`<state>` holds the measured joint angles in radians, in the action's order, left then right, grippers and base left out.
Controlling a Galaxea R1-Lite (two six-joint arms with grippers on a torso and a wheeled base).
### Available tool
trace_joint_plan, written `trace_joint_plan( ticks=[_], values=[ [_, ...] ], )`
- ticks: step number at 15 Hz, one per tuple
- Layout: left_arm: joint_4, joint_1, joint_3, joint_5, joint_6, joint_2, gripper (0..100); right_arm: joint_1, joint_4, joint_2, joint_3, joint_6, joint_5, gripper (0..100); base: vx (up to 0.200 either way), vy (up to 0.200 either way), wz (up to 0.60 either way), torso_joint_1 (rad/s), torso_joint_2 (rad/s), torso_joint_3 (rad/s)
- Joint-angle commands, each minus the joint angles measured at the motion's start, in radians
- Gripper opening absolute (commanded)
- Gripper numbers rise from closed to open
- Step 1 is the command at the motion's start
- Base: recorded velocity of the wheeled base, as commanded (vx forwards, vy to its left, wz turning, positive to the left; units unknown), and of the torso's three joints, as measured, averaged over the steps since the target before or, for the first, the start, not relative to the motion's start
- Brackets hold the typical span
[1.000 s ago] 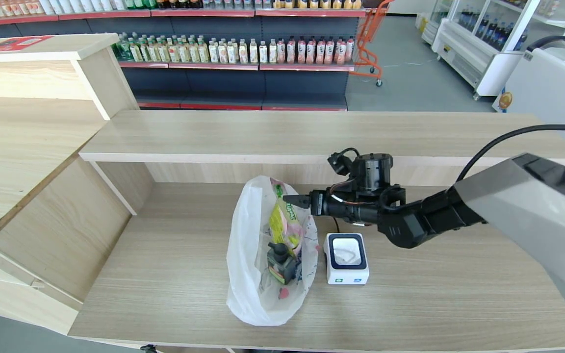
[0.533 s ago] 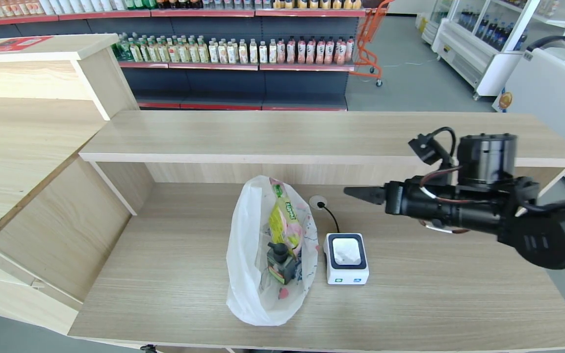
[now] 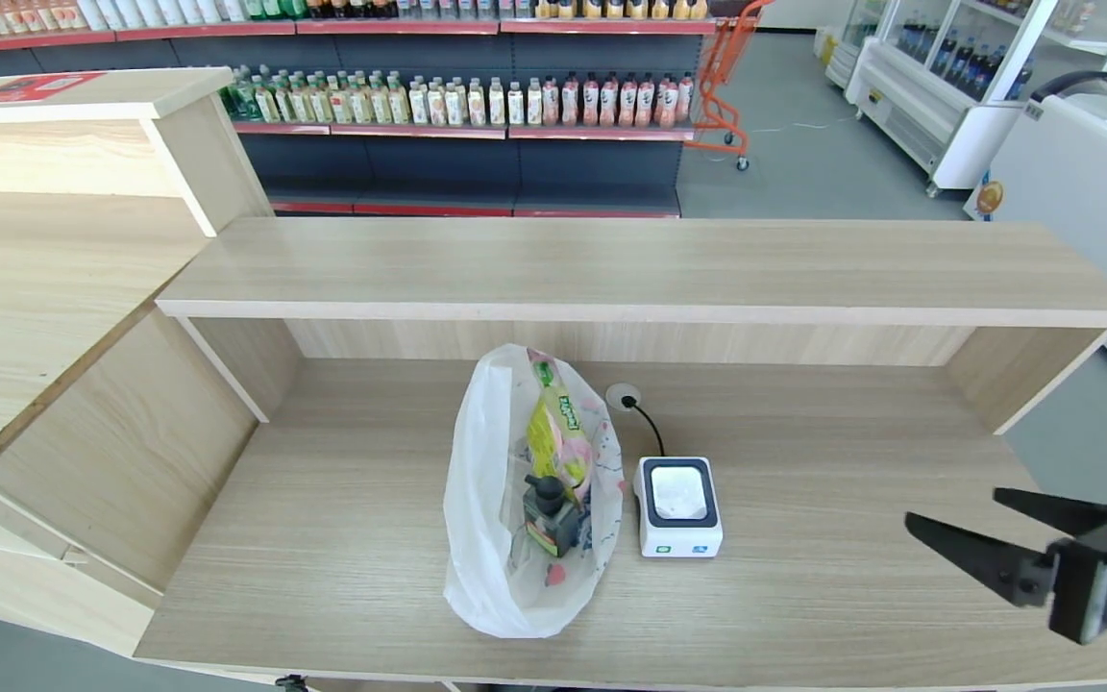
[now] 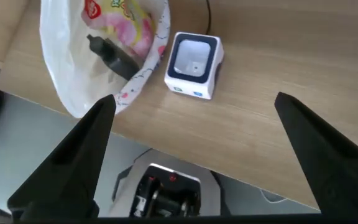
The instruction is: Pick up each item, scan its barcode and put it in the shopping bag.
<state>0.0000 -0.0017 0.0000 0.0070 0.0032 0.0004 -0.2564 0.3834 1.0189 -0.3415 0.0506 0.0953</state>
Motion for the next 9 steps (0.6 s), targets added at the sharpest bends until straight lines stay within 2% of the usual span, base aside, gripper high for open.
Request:
trace_joint_plan(
  ticks=[1,2,3,4,5,9],
  values=[
    [0.000,0.000,0.000,0.001,0.000,0.001,100,0.123,-0.087,-0.491,0.253,-0.075,-0.123,100,0.000,0.000,0.00,0.000,0.00,0.000],
    [0.000,0.000,0.000,0.001,0.000,0.001,100,0.151,-0.100,-0.603,0.329,-0.095,-0.123,100,0.000,0.000,0.00,0.000,0.00,0.000],
    [0.000,0.000,0.000,0.001,0.000,0.001,100,0.160,-0.118,-0.668,0.341,-0.104,-0.124,100,0.000,0.000,0.00,0.000,0.00,0.000],
    [0.000,0.000,0.000,0.001,0.000,0.001,100,0.184,-0.287,-0.839,0.341,-0.123,-0.128,100,0.000,0.000,0.00,0.000,0.00,0.000],
    [0.000,0.000,0.000,0.001,0.000,0.001,100,0.226,-0.354,-0.922,0.341,-0.132,-0.138,100,0.000,0.000,0.00,0.000,0.00,0.000],
    [0.000,0.000,0.000,0.001,0.000,0.001,100,0.267,-0.342,-1.007,0.341,-0.127,-0.157,100,0.000,0.000,0.00,0.000,0.00,0.000]
  ],
)
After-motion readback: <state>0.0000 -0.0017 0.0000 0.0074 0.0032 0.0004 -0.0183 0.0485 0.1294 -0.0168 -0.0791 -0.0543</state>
